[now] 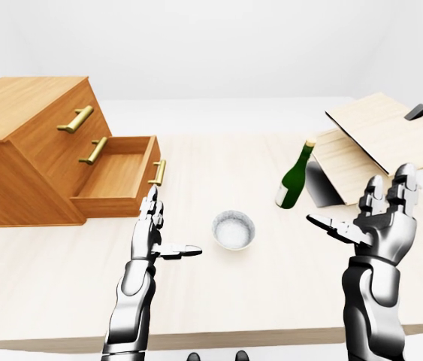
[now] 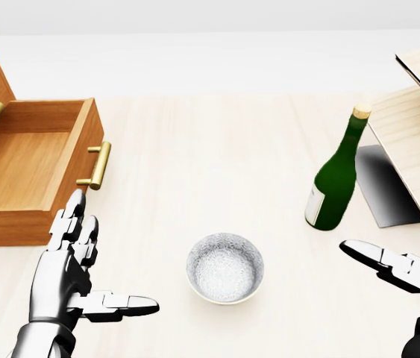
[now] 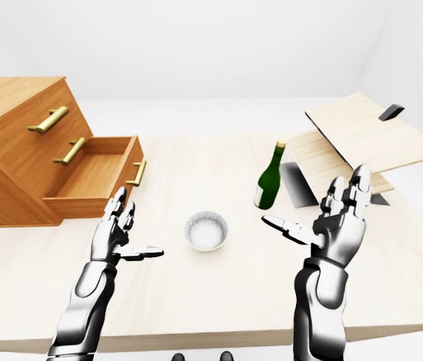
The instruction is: Close the bottom drawer of the cabinet.
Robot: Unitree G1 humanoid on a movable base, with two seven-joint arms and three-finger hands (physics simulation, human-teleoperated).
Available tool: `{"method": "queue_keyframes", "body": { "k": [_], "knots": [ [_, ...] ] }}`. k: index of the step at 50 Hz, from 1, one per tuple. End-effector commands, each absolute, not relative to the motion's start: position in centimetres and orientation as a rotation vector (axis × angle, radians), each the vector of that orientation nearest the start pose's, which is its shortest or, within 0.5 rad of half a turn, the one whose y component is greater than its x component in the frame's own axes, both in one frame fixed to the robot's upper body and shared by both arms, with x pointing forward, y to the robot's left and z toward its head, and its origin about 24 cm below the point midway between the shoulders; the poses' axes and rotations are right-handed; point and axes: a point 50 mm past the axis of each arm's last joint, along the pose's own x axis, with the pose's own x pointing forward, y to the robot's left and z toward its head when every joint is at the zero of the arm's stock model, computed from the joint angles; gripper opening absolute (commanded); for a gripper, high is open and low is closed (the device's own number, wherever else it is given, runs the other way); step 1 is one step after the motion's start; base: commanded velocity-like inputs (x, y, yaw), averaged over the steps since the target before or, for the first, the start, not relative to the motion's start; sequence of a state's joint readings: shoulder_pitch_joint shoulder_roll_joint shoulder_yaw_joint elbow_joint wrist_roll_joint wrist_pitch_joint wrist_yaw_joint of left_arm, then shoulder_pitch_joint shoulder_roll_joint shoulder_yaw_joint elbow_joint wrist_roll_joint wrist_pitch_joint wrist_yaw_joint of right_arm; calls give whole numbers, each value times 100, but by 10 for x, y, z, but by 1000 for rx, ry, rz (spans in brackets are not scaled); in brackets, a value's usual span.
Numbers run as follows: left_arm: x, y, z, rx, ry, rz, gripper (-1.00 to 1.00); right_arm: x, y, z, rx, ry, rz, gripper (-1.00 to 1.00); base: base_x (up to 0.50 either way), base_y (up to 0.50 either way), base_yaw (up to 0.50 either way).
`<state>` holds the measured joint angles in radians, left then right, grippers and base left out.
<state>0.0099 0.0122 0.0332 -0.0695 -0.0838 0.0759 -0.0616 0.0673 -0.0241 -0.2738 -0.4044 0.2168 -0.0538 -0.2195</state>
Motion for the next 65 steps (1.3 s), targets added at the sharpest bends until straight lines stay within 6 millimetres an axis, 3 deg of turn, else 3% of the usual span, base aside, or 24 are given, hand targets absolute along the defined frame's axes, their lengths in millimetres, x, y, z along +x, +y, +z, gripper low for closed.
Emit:
{"method": "queue_keyframes", "body": {
  "k": [1,27,33,40,45,61,65],
  "knots": [
    [252,156,48,-70,10,-30,100,215,-227,125,163,-405,-443,100,39,0,0],
    [254,151,43,-60,20,-40,100,216,-220,116,168,-394,-386,100,38,1,0],
    [283,148,46,-33,18,-34,100,215,-215,119,167,-407,-359,100,0,0,0],
    [301,146,47,-25,23,-43,100,216,-212,120,165,-410,-343,100,0,0,0],
    [323,151,58,-13,14,-22,100,216,-212,120,164,-410,-338,100,0,0,0],
    [365,154,64,29,60,-5,100,218,-210,113,166,-381,-329,100,0,0,0],
    [368,155,53,42,134,-2,100,219,-210,112,166,-376,-330,100,0,0,0]
  ]
}}
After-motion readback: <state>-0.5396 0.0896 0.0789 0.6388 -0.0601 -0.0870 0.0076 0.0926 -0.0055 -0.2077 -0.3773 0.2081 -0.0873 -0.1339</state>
